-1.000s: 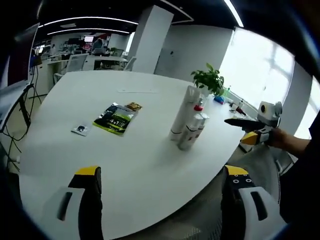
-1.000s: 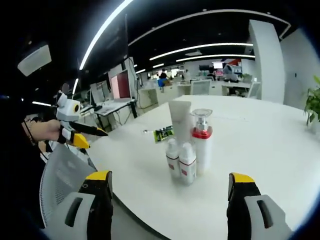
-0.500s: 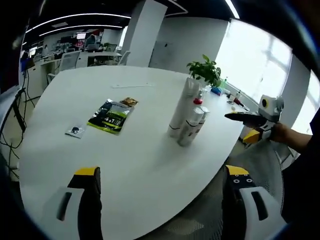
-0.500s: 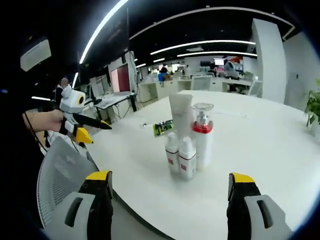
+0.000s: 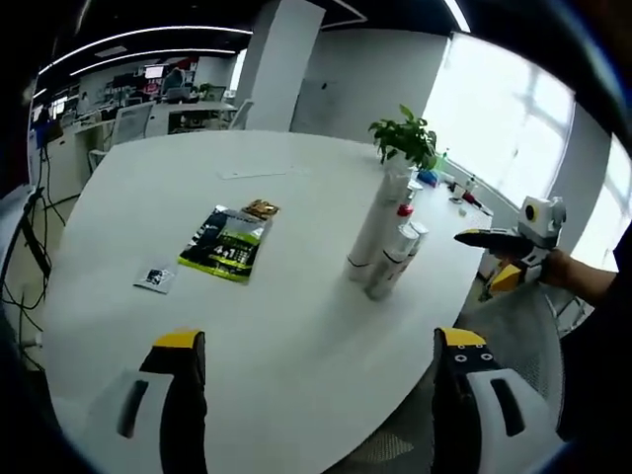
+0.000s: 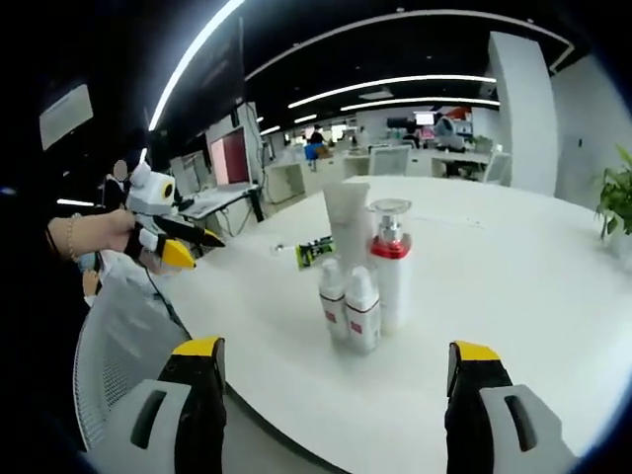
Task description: Arrange the skincare products in the storage area until every visible bottle or jar stands upright without overlapping.
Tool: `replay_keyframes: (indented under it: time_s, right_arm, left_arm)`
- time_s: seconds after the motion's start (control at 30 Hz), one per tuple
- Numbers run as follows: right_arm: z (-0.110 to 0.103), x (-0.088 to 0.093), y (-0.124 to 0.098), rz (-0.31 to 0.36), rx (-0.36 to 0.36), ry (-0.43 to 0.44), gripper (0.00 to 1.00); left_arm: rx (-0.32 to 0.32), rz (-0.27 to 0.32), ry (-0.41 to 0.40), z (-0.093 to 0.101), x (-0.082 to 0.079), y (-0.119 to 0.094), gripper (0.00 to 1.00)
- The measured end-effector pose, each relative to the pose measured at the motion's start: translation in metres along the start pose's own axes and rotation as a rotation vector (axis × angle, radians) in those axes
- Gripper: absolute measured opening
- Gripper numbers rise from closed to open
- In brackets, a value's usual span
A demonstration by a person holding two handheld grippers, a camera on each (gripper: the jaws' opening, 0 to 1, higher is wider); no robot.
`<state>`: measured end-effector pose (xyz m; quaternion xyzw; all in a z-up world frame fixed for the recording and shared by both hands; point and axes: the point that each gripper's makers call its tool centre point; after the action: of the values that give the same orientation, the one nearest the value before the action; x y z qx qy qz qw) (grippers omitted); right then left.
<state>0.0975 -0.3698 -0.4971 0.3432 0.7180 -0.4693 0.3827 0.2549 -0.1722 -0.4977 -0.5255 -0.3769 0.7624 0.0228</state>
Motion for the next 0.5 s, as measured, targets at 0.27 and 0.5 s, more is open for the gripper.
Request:
replay_keyframes:
  time_s: [0.27,0.5]
  right_arm:
    - [0.002,0.004,0.003,-0.027,0.013,-0.012,0.96]
    - [0.004,0.004,0.002,-0.020,0.018,0.004,0.96]
  left_arm:
    - [-0.020,0.030,0.009,-0.016,-0.016,0.015,0.89]
    - [-0.037,0.020,0.001,-0.025,-0.024,0.031,0.86]
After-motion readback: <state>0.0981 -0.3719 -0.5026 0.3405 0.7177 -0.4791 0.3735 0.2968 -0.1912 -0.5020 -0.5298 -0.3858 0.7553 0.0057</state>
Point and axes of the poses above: the point that each gripper's makers call its tool centre point, and the gripper's own axes: y roughly forward along the fingers, z roughly to its right, x roughly out of its underside, and after that the axes turned 11 degrees about -x, right-handed
